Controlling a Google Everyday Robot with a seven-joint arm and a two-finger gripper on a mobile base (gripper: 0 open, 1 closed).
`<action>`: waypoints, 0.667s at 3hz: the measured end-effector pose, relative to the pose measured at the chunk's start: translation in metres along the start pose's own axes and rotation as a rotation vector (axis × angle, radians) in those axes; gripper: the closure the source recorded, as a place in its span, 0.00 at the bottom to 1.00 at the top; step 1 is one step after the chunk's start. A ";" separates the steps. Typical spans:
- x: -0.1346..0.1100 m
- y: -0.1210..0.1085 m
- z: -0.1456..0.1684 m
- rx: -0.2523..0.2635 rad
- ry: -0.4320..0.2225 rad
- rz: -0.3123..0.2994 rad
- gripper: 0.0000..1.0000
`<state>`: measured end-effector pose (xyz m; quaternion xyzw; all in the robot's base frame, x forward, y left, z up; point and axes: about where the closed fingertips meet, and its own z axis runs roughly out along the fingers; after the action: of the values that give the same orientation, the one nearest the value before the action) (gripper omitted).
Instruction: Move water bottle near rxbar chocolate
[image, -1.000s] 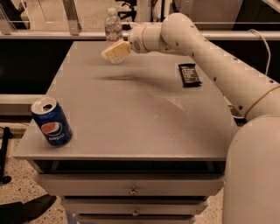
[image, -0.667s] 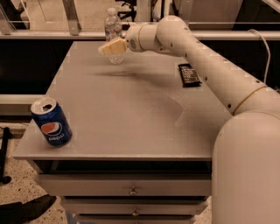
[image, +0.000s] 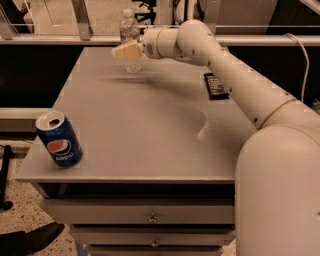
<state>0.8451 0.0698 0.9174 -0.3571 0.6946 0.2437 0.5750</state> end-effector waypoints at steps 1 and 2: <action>0.003 -0.007 -0.008 0.019 -0.010 0.017 0.47; -0.001 -0.017 -0.024 0.047 -0.025 0.013 0.79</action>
Offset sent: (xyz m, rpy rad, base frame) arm -0.0011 -0.0429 0.0082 0.0267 -0.0178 -0.0699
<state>0.8433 0.0411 0.9245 -0.3359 0.6953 0.2352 0.5902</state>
